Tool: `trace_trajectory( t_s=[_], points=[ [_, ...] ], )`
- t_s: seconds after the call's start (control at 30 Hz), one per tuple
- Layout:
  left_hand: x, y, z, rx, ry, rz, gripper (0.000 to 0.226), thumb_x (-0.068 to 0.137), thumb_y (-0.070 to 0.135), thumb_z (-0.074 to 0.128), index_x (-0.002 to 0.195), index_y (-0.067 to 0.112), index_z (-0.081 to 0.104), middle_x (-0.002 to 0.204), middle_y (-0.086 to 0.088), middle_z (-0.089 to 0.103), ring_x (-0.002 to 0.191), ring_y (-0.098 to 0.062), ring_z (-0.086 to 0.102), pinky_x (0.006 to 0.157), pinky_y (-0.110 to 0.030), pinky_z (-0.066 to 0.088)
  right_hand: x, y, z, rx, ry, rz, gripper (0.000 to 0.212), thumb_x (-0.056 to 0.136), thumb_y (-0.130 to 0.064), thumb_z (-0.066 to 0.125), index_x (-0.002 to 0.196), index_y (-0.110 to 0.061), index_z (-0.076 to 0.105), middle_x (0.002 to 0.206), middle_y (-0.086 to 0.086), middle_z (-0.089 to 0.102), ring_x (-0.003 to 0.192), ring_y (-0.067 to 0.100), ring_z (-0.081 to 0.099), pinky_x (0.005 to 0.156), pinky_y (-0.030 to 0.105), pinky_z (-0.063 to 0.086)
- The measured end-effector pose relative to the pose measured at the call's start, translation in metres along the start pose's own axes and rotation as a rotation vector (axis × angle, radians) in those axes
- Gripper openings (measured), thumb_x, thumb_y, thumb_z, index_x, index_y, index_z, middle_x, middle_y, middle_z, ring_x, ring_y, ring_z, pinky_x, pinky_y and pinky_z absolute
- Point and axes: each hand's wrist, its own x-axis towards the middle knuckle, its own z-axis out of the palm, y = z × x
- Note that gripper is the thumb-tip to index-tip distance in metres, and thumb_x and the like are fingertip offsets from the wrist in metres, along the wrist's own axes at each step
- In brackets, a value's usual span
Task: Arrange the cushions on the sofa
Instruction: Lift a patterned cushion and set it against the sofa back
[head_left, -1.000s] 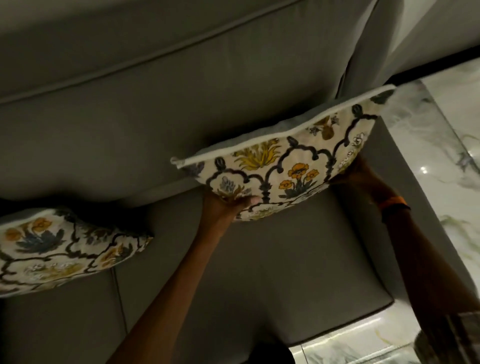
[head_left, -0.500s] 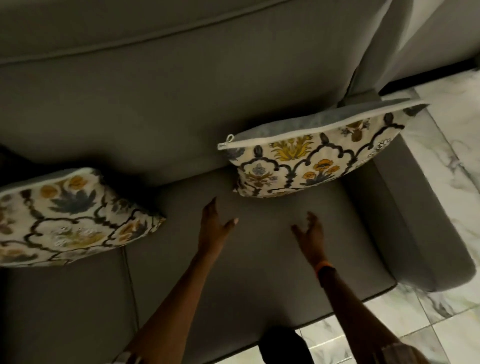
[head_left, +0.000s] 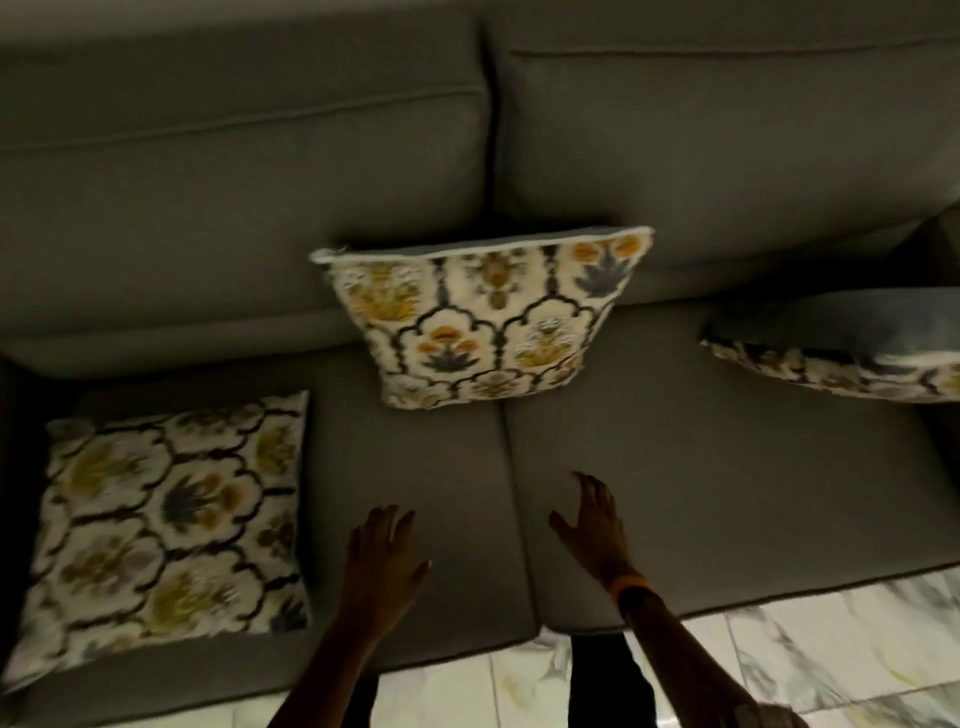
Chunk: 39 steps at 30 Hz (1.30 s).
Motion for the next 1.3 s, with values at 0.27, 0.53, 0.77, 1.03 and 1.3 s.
trace_trajectory(
  t_s=[0.27, 0.53, 0.77, 1.03, 1.3],
  points=[
    [-0.042, -0.159, -0.008, -0.085, 0.096, -0.181, 0.067, 0.077, 0.047, 0.061, 0.132, 0.008, 0.054, 0.132, -0.025, 0.057, 0.121, -0.045, 0.054, 0.096, -0.061, 0.048, -0.014, -0.144, 0.134, -0.029, -0.195, -0.193, 0.078, 0.090, -0.038, 0.066, 0.155, -0.017, 0.027, 0.156, 0.012, 0.033, 0.141, 0.033, 0.035, 0.110, 0.048, 0.041],
    [-0.053, -0.330, -0.031, -0.267, 0.311, -0.440, 0.098, 0.075, 0.069, 0.056, 0.151, 0.015, 0.025, 0.156, -0.019, 0.030, 0.143, -0.039, 0.028, 0.109, -0.066, 0.031, -0.011, -0.279, 0.260, 0.483, -0.428, 0.005, 0.076, 0.089, -0.033, 0.072, 0.150, -0.007, 0.034, 0.132, 0.013, 0.060, 0.122, 0.030, 0.058, 0.108, 0.048, 0.044],
    [-0.041, -0.442, -0.049, -1.372, 0.174, -0.840, 0.111, 0.052, 0.052, 0.093, 0.144, 0.032, 0.035, 0.143, 0.001, 0.050, 0.125, -0.026, 0.054, 0.091, -0.045, 0.054, -0.006, -0.353, 0.302, 0.790, -0.495, 0.027, 0.064, 0.071, -0.034, 0.085, 0.129, -0.036, 0.058, 0.123, -0.005, 0.072, 0.112, 0.014, 0.068, 0.085, 0.034, 0.060],
    [-0.030, -0.462, -0.102, -1.353, 0.528, -0.566, 0.130, 0.049, 0.017, 0.094, 0.152, 0.016, 0.016, 0.149, -0.002, 0.040, 0.127, -0.009, 0.048, 0.092, -0.021, 0.052, -0.011, -0.426, 0.251, 0.745, -0.157, -0.271, 0.064, 0.074, 0.013, 0.076, 0.128, -0.016, 0.055, 0.102, -0.025, 0.075, 0.100, -0.006, 0.069, 0.079, 0.014, 0.056],
    [0.032, -0.518, -0.118, -1.283, 0.375, -0.457, 0.130, 0.044, 0.048, 0.097, 0.150, 0.025, 0.027, 0.150, 0.006, 0.046, 0.133, -0.011, 0.047, 0.110, -0.033, 0.045, 0.060, -0.489, 0.266, 0.605, -0.276, -0.419, 0.086, 0.071, 0.009, 0.082, 0.145, -0.004, 0.041, 0.139, 0.009, 0.057, 0.120, -0.003, 0.058, 0.103, 0.021, 0.049]
  ],
)
